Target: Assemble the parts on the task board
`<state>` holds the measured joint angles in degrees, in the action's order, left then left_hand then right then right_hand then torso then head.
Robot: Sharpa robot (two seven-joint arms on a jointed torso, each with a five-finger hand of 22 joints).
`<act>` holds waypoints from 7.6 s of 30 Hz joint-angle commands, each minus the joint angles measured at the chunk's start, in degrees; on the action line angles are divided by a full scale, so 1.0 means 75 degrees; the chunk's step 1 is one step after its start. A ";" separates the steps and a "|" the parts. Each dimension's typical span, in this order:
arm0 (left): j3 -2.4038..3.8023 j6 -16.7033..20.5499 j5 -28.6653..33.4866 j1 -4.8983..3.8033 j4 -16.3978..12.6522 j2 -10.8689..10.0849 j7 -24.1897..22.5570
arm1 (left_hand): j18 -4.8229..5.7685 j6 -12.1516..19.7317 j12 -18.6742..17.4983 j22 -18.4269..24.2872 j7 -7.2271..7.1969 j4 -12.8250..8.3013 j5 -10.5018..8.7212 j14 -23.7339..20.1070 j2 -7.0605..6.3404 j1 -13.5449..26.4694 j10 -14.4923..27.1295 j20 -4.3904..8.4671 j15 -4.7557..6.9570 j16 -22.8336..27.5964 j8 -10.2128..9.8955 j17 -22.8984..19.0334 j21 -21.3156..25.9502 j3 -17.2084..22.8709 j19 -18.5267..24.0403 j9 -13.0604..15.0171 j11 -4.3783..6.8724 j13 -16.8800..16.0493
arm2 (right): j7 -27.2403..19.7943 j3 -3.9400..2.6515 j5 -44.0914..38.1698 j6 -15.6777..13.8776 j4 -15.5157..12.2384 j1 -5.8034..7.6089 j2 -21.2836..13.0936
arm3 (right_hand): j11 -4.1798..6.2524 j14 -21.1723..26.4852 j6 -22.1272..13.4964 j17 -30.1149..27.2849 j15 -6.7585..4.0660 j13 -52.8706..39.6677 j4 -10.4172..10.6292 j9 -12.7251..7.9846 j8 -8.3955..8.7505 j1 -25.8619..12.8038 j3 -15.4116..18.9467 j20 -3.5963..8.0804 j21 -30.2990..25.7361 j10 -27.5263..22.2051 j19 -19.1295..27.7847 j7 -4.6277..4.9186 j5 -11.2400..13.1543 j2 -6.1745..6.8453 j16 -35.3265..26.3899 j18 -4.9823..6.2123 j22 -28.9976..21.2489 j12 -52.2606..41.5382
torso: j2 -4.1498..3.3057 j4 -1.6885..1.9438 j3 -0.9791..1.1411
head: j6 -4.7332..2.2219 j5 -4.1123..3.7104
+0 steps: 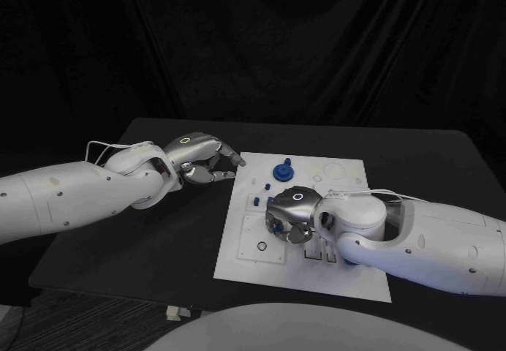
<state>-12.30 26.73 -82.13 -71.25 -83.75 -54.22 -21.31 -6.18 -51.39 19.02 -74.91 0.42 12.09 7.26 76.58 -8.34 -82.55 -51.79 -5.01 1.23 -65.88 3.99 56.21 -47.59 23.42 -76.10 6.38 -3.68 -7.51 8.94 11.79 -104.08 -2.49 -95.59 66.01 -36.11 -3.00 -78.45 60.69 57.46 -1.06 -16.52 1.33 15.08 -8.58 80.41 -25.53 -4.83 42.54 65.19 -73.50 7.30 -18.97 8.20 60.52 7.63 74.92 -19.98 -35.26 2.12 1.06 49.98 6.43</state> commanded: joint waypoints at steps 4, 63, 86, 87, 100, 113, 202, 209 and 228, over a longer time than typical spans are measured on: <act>0.0006 -0.0038 0.0052 0.0016 -0.0008 0.0018 -0.0091 | -0.0083 -0.0013 0.0048 -0.0795 0.0055 0.0001 0.0048 -0.0048 0.0089 -0.0017 -0.0019 0.0015 0.0018 0.0029 -0.0023 -0.0009 0.0036 0.0056 0.0052 -0.0010 -0.0009 -0.0011 | 0.0057 -0.0001 0.0002 0.0053 -0.0009 -0.0020 -0.0014 | -0.0016 0.0084 -0.0059 -0.0069 -0.0007 -0.0008 0.0004 -0.0020 0.0046 -0.0067 -0.0023 -0.0006 -0.0094 -0.0036 0.0082 -0.0005 0.0039 0.0003 -0.0088 0.0071 0.0521 -0.0025 | -0.0004 0.0004 0.0000 | 0.0002 -0.0009; 0.0006 -0.0105 0.0052 0.0045 0.0012 0.0030 -0.0072 | -0.0087 -0.0008 0.0074 -0.0790 0.0060 0.0004 0.0046 -0.0060 0.0105 -0.0025 -0.0018 0.0011 0.0014 0.0052 -0.0025 -0.0032 0.0074 0.0072 0.0059 -0.0020 -0.0014 -0.0013 | 0.0041 -0.0001 0.0003 -0.0043 -0.0043 -0.0023 -0.0106 | 0.0072 0.0453 -0.0281 -0.1257 -0.0054 0.0056 0.0122 -0.0219 0.0331 -0.0224 -0.0064 0.0010 -0.1698 -0.0029 0.0476 -0.0116 0.0405 0.0041 -0.1502 0.0272 0.0059 0.0081 | -0.0001 0.0004 0.0001 | 0.0002 -0.0012; 0.0006 -0.0114 0.0052 0.0054 0.0011 0.0022 -0.0070 | -0.0087 -0.0008 0.0074 -0.0790 0.0060 0.0004 0.0046 -0.0060 0.0105 -0.0025 -0.0018 0.0011 0.0014 0.0052 -0.0025 -0.0032 0.0074 0.0072 0.0059 -0.0020 -0.0014 -0.0013 | 0.0071 -0.0002 0.0003 -0.0440 -0.0187 -0.0023 -0.0272 | 0.0065 0.0409 -0.0658 -0.1413 -0.0025 0.0097 0.0428 -0.0092 0.0381 -0.0544 0.0254 0.0000 -0.2257 0.0024 0.0434 -0.0166 0.1418 0.0125 -0.1824 0.0287 -0.0174 0.0148 | 0.0006 0.0002 0.0002 | 0.0002 0.0010; 0.0006 -0.0112 0.0052 0.0054 0.0009 0.0017 -0.0069 | -0.0087 -0.0008 0.0074 -0.0790 0.0060 0.0004 0.0046 -0.0060 0.0105 -0.0025 -0.0018 0.0011 0.0014 0.0052 -0.0025 -0.0032 0.0074 0.0072 0.0059 -0.0020 -0.0014 -0.0013 | 0.0087 -0.0002 0.0003 -0.0471 -0.0241 -0.0019 -0.0307 | 0.0046 0.0424 -0.0739 -0.1419 -0.0009 0.0093 0.0508 -0.0109 0.0418 -0.0631 0.0321 -0.0015 -0.2361 -0.0006 0.0459 -0.0167 0.1514 0.0166 -0.1846 0.0294 -0.0212 0.0150 | 0.0006 0.0002 0.0002 | 0.0002 0.0013; 0.0006 -0.0083 0.0052 0.0056 -0.0014 -0.0024 -0.0070 | -0.0087 -0.0008 0.0074 -0.0790 0.0060 0.0004 0.0046 -0.0060 0.0105 -0.0025 -0.0018 0.0011 0.0014 0.0052 -0.0025 -0.0032 0.0074 0.0072 0.0059 -0.0020 -0.0014 -0.0013 | 0.0298 -0.0002 -0.0336 -0.0516 -0.0864 0.0442 -0.0533 | 0.0214 0.0386 -0.0949 -0.0948 -0.0130 -0.1484 0.1158 -0.0258 0.0449 -0.0731 0.1355 0.0116 -0.2699 -0.0592 0.0205 -0.0326 0.1446 0.0163 -0.1500 0.0313 -0.0303 -0.1550 | 0.0000 0.0005 -0.0001 | 0.0002 0.0024; 0.0006 -0.0086 0.0052 0.0056 -0.0014 -0.0029 -0.0070 | -0.0088 -0.0001 0.0086 -0.0789 0.0061 0.0006 0.0046 -0.0058 0.0105 -0.0025 -0.0017 0.0010 0.0011 0.0049 -0.0027 -0.0025 0.0087 0.0076 0.0059 -0.0026 -0.0016 -0.0013 | 0.0235 -0.0002 -0.0728 -0.0100 -0.0831 0.0507 -0.0246 | 0.0489 -0.1540 -0.0397 0.4339 -0.0394 -0.9797 0.1545 0.0222 0.0005 -0.0392 0.1909 0.0363 0.4664 0.3308 -0.1691 -0.0520 0.0138 0.0217 0.3931 -0.0710 0.1620 -0.9337 | -0.0006 0.0006 0.0000 | 0.0002 0.0038; 0.0006 -0.0130 0.0052 0.0180 0.0020 -0.0019 -0.0106 | -0.0090 0.0003 0.0107 -0.0789 0.0070 -0.0011 0.0056 -0.0069 0.0103 -0.0052 -0.0009 0.0008 0.0010 0.0072 -0.0026 -0.0051 0.0109 0.0092 0.0059 -0.0037 -0.0021 -0.0012 | 0.0782 -0.0002 -0.1301 -0.0069 -0.0177 -0.0254 0.0233 | 0.0368 -0.1540 -0.0030 0.4339 -0.0331 -0.9797 0.0980 0.1491 -0.0613 0.0018 0.1560 0.0245 0.5996 0.3308 -0.2003 -0.0483 -0.0990 -0.0046 0.3931 -0.0927 0.1893 -0.9337 | 0.0003 -0.0003 0.0000 | 0.0002 0.0059; 0.0006 -0.0140 0.0052 0.0186 0.0024 -0.0013 -0.0107 | -0.0090 0.0003 0.0107 -0.0789 0.0070 -0.0011 0.0056 -0.0069 0.0103 -0.0052 -0.0009 0.0008 0.0010 0.0072 -0.0026 -0.0051 0.0109 0.0092 0.0059 -0.0037 -0.0021 -0.0012 | 0.0711 -0.0002 -0.1301 -0.0434 -0.0261 -0.0255 0.0109 | 0.0428 -0.1540 0.0148 0.4339 -0.0378 -0.9797 0.0854 0.1601 -0.0714 0.0002 0.1528 0.0286 0.5970 0.3308 -0.1986 -0.0552 -0.1043 -0.0079 0.3931 -0.0920 0.1884 -0.9337 | 0.0005 -0.0004 0.0001 | 0.0002 0.0070; 0.0006 -0.0340 0.0052 0.0194 -0.0142 -0.0081 -0.0650 | -0.0133 -0.0213 0.3858 -0.0782 -0.0009 -0.0388 0.0118 -0.0134 0.0006 -0.0331 0.0054 0.0287 0.0247 0.0229 -0.0003 -0.0156 0.0306 0.0082 0.0059 -0.0142 0.0430 -0.3135 | -0.0396 -0.0004 0.0707 -0.3677 -0.0823 -0.0108 -0.0799 | 0.0389 -0.1540 0.0270 0.4339 -0.0381 -0.9797 0.0750 0.1590 -0.0652 -0.0003 0.1488 0.0311 0.5982 0.3308 -0.1988 -0.0481 -0.0684 -0.0059 0.3931 -0.0923 0.1887 -0.9337 | -0.0001 0.0003 0.0000 | 0.0002 0.0094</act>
<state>-12.30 25.63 -82.12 -69.88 -84.53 -54.88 -22.98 -6.18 -53.05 45.10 -74.90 0.82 9.21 7.86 75.71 -8.06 -84.59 -52.10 -3.24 2.94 -64.34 3.99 55.20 -45.54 23.76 -75.61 5.38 -0.68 -28.39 9.58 11.82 -104.08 -22.49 -101.27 64.91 -41.87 0.01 -84.11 61.74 74.91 -3.64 -74.93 7.33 27.02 -13.52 80.28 -14.31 -2.87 87.14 83.93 -84.05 4.21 -24.50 8.03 89.83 1.36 74.93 -89.80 -35.24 2.09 1.07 50.01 7.25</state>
